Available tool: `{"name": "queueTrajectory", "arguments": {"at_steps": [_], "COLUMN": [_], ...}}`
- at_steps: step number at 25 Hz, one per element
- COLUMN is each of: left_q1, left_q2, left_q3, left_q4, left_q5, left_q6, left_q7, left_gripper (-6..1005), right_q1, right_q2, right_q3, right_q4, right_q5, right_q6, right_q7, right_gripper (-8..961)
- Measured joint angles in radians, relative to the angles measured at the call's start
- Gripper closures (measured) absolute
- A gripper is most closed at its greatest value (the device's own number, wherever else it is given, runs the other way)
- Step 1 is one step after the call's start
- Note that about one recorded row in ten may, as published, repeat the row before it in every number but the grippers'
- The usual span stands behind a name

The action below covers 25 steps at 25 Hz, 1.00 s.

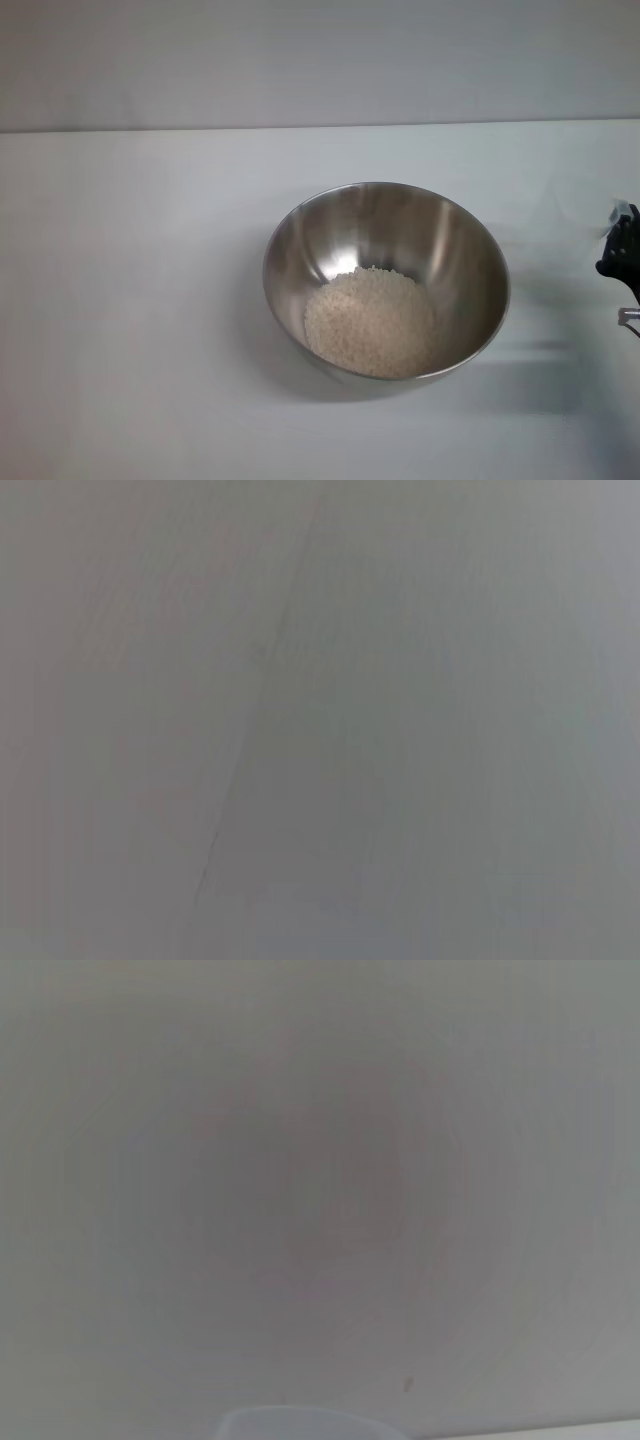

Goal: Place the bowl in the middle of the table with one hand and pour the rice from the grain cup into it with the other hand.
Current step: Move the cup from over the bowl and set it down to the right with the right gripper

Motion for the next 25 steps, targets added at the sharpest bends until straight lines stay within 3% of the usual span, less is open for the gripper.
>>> {"name": "queueTrajectory", "arguments": {"at_steps": [25], "left_q1": [0.004], "left_q2": [0.007], "left_q3": [-0.008], "left_q4": [-0.004], "left_q5": [0.000], "left_q6": [0.016], "left_q7": [0.000], "left_gripper": [128], "right_q1": [0.049], "right_q2": [-0.002], "right_q3": [-0.019], "right_q4": [-0.028], "right_q5": [-0.012], "right_q6": [0.082], "right_q7": [-0.008], "right_gripper": [880]}}
